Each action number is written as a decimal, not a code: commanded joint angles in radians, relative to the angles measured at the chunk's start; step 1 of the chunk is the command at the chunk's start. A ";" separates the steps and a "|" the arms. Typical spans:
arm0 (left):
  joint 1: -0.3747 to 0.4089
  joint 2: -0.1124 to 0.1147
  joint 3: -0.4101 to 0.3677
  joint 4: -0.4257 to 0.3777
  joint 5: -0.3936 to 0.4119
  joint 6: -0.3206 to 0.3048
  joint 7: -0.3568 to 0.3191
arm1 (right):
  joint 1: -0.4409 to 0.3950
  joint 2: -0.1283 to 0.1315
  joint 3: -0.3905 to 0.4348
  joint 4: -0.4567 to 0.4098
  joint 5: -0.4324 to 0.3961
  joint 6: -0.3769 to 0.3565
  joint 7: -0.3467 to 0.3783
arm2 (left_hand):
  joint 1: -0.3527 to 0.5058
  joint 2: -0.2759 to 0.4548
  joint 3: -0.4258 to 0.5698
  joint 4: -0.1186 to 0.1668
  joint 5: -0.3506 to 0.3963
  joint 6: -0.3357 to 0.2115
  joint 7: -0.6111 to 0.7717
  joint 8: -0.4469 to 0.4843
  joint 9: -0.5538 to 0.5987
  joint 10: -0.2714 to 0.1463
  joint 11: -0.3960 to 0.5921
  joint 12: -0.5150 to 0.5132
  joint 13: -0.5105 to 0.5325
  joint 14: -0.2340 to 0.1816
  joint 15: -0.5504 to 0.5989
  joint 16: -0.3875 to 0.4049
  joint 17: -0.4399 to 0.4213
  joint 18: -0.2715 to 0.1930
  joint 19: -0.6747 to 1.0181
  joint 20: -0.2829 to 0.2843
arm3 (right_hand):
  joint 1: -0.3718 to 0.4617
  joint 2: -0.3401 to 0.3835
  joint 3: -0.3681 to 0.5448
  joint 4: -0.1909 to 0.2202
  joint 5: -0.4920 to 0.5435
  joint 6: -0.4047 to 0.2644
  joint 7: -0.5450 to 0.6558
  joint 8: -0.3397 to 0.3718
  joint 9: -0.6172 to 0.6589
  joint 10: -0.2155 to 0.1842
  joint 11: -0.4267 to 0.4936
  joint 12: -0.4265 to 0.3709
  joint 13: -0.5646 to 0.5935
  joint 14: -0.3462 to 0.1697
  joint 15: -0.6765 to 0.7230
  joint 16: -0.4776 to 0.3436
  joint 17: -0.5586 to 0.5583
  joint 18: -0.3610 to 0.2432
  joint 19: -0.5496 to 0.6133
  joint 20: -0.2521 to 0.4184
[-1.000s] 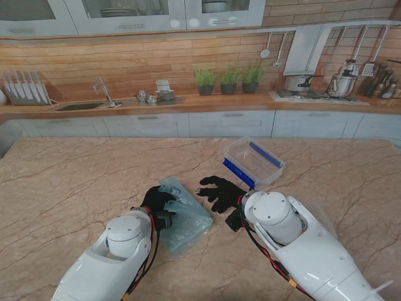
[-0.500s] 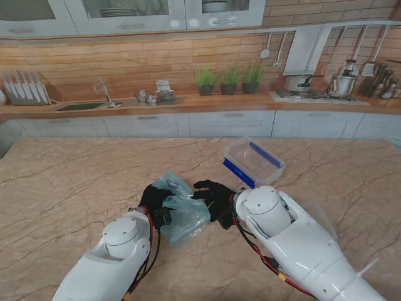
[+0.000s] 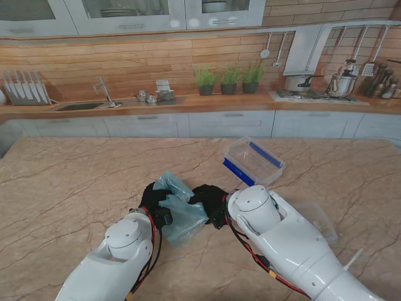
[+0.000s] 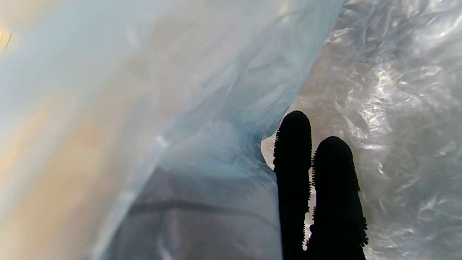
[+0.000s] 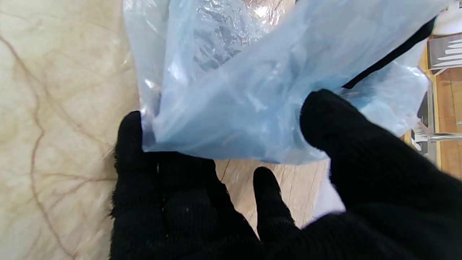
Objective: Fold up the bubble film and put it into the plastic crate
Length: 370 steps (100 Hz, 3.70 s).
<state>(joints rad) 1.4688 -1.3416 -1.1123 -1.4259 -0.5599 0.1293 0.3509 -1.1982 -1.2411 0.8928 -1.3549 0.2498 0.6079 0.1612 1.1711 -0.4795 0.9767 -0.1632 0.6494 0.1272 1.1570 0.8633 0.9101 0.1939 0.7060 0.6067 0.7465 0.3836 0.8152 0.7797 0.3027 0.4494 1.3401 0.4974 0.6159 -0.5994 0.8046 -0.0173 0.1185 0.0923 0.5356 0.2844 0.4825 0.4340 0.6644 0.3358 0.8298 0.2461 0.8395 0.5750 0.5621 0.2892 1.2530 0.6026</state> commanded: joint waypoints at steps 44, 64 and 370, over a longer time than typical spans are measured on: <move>-0.012 -0.032 0.022 0.028 0.017 -0.004 0.083 | 0.005 -0.054 0.016 0.032 0.087 0.037 -0.065 | 0.108 0.032 -0.042 -0.008 -0.013 -0.094 0.008 0.012 -0.063 -0.070 0.021 0.004 -0.060 -0.058 -0.052 0.005 -0.064 -0.050 -0.004 -0.007 | 0.227 -0.031 0.125 -0.139 0.699 -0.118 0.401 0.016 0.478 -0.094 0.056 0.006 0.213 -0.041 0.241 0.089 0.081 0.029 0.158 0.113; -0.008 -0.024 0.029 0.028 0.055 -0.018 0.061 | -0.018 -0.063 0.030 0.015 0.049 0.007 -0.139 | -0.024 0.010 -0.097 0.081 -0.085 -0.076 -0.131 -0.180 -0.082 -0.060 -0.166 0.091 -0.118 -0.081 -0.131 0.012 -0.129 -0.155 -0.090 0.128 | 0.242 -0.046 0.194 -0.150 0.725 -0.145 0.423 0.061 0.562 -0.102 0.079 -0.004 0.287 -0.056 0.226 0.075 0.066 0.040 0.110 0.093; 0.001 0.200 0.077 -0.060 1.125 -0.260 -0.197 | -0.194 0.091 0.093 -0.106 -0.869 -0.824 -0.373 | -0.455 -0.100 -0.244 0.071 -0.266 0.045 -0.627 -0.417 -0.330 -0.014 -0.062 0.180 -0.396 -0.081 -0.383 -0.297 -0.142 -0.096 -1.106 0.064 | 0.208 -0.159 0.271 -0.131 0.742 -0.312 0.485 0.131 0.605 -0.225 0.074 0.007 0.302 -0.204 0.251 0.137 0.121 -0.115 0.011 0.089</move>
<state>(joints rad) 1.4677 -1.1242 -1.0475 -1.5052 0.5641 -0.1353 0.1268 -1.3846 -1.1457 0.9845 -1.4533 -0.6381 -0.2062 -0.2092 0.6765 -0.5432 0.6811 -0.0654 0.3683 0.1768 0.4408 0.3987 0.5443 0.2083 0.5555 0.6991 0.3225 0.2896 0.3852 0.4337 0.1485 0.3324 0.2054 0.5320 0.7991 -0.7530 1.0656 -0.1647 0.8515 -0.1632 0.9759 0.3936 1.0501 0.2160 0.7276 0.3341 1.1124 0.0972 1.0711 0.7030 0.6875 0.2005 1.2801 0.6741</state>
